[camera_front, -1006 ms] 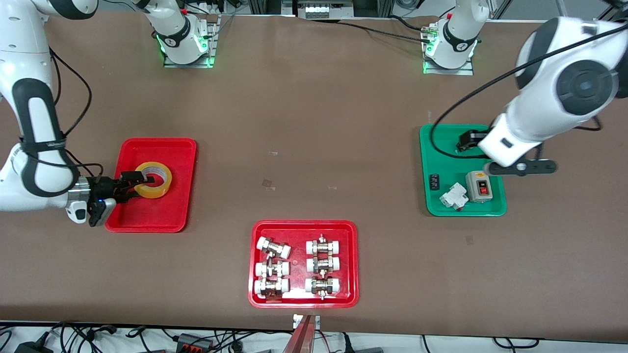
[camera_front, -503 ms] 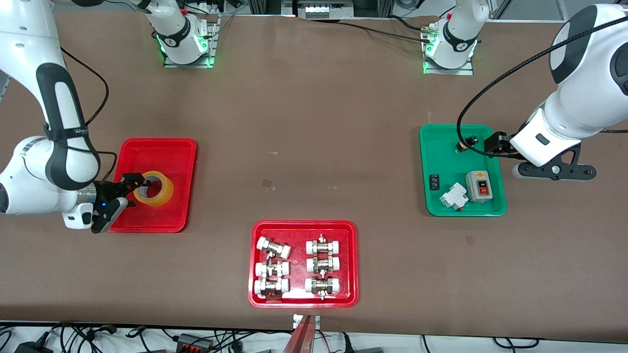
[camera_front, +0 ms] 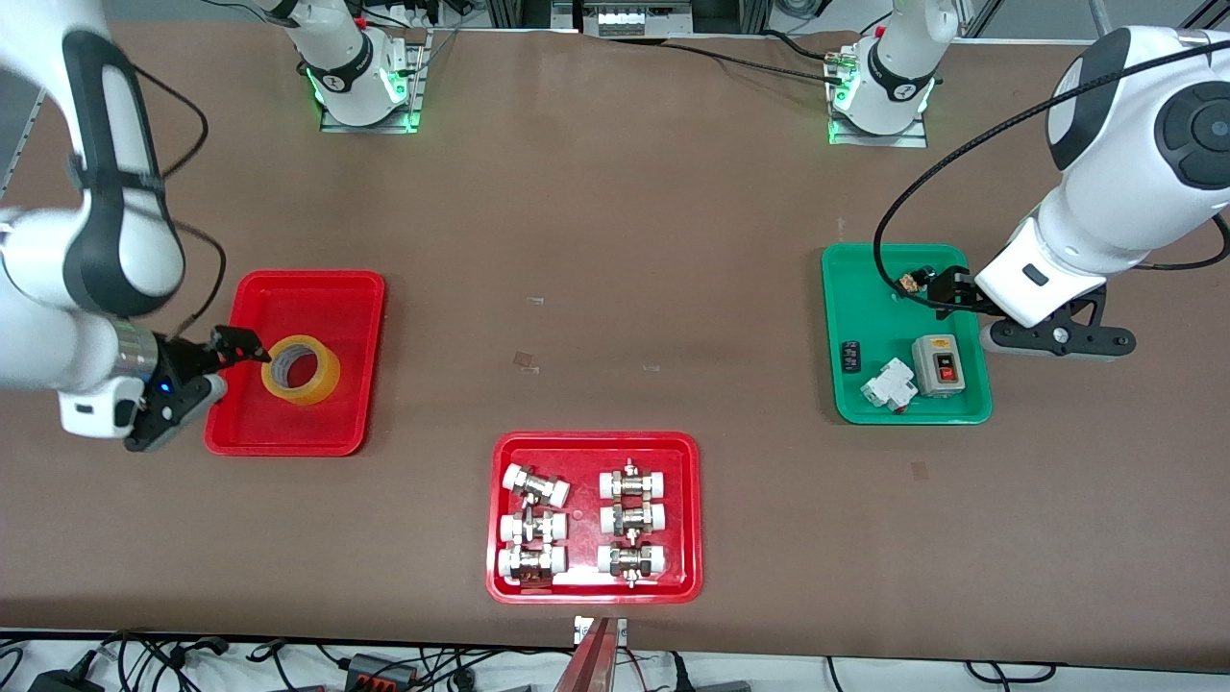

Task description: Left arm passes tape to right arm into tray

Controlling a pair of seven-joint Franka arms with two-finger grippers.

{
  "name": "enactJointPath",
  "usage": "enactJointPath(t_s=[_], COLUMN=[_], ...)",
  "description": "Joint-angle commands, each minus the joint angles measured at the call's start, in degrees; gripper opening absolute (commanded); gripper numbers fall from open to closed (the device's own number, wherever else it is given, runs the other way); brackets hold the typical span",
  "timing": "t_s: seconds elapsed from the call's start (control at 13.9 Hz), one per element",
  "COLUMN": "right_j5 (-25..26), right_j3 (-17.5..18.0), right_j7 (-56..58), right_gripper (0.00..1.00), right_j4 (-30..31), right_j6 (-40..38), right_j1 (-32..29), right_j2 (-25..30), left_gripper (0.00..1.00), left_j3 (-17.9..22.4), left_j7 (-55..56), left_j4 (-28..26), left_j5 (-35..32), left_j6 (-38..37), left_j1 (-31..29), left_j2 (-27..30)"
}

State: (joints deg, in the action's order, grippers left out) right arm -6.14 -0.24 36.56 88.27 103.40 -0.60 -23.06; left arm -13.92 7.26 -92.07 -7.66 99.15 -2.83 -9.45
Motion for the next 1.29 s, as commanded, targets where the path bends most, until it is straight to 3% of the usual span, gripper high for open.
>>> enactJointPath(t_s=[0.0,0.36,0.5,0.72,1.01,1.22], right_j5=[2.5,6.9,6.8,6.8,7.4,7.6], right_j3=[-0.3,0.2,0.2,0.2,0.2,0.2], right_j7=[-10.8,-30.2,-32.6,-32.7,-36.1,-44.4], right_gripper=[1.0,1.0,1.0,1.0,1.0,1.0], right_j4=[2.0,2.0,2.3,7.7,5.5,0.6], right_j6=[-5.0,-14.4,-16.9,-15.3,-16.7,-16.8], right_j1=[2.4,5.5,5.4,5.3,5.3,5.1], right_j2=[7.4,18.4,21.5,27.3,28.2,25.3], left_gripper=[1.0,1.0,1.0,1.0,1.0,1.0], left_j3=[0.2,0.3,0.3,0.3,0.5,8.2], left_j7=[-0.4,1.8,1.4,1.4,1.0,0.7], left_j4=[0.0,0.8,2.2,3.8,4.1,4.6], left_j5=[1.4,4.8,5.0,4.8,5.4,8.2], left_j6=[-0.4,-2.3,-2.5,-4.4,-4.8,-4.7], left_j1=[-0.6,-0.6,-0.6,-0.5,-0.9,3.6], left_j2=[1.8,1.7,0.7,-0.1,-0.5,1.3])
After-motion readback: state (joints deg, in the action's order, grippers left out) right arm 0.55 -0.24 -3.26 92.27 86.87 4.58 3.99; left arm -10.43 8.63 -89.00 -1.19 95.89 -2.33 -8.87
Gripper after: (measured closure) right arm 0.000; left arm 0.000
